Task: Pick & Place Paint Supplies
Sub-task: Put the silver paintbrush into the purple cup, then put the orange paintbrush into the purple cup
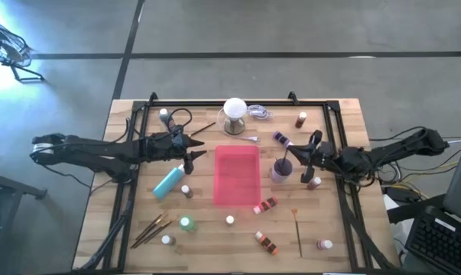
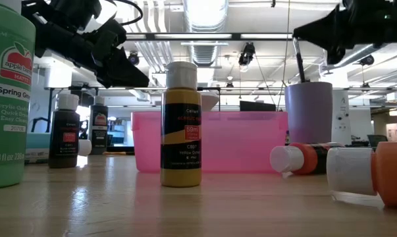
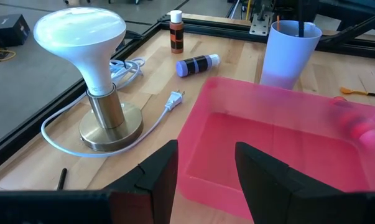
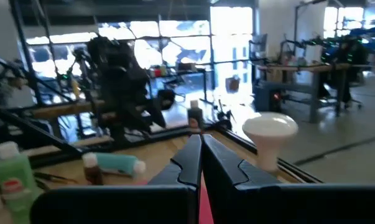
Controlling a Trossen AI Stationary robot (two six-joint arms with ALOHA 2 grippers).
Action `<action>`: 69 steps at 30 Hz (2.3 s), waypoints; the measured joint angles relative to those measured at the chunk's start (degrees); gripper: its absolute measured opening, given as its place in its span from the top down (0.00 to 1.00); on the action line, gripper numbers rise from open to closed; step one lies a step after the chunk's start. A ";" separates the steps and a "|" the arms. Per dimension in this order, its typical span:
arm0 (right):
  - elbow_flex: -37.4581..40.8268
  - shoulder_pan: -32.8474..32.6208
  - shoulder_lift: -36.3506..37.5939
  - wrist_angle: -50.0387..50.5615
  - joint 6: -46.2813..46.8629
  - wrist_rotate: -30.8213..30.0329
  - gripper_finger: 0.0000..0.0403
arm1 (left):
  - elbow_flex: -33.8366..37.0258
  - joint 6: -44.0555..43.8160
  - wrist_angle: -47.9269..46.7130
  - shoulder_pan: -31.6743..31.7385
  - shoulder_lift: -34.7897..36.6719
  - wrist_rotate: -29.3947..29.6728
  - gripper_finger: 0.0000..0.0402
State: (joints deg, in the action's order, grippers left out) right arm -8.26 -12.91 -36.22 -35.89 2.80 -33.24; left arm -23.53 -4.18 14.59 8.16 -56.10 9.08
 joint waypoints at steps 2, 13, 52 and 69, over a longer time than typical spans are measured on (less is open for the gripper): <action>0.47 0.00 -0.93 -0.02 0.05 -1.52 0.98 | 0.00 0.10 0.00 0.00 -0.01 0.00 0.59; 1.32 -1.17 -7.33 -0.06 2.18 -2.96 0.98 | 0.00 0.10 0.00 0.00 0.00 0.00 0.59; 1.30 -4.72 -15.99 5.48 9.87 -2.83 0.96 | 0.00 0.14 -0.02 0.02 -0.01 0.01 0.59; -5.58 -4.68 -15.16 6.10 3.75 -2.95 0.74 | 0.00 0.12 0.00 0.02 0.00 0.00 0.59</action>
State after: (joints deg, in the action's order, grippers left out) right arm -13.84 -17.58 -51.37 -29.79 6.55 -36.18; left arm -23.53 -4.05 14.59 8.19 -56.10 9.08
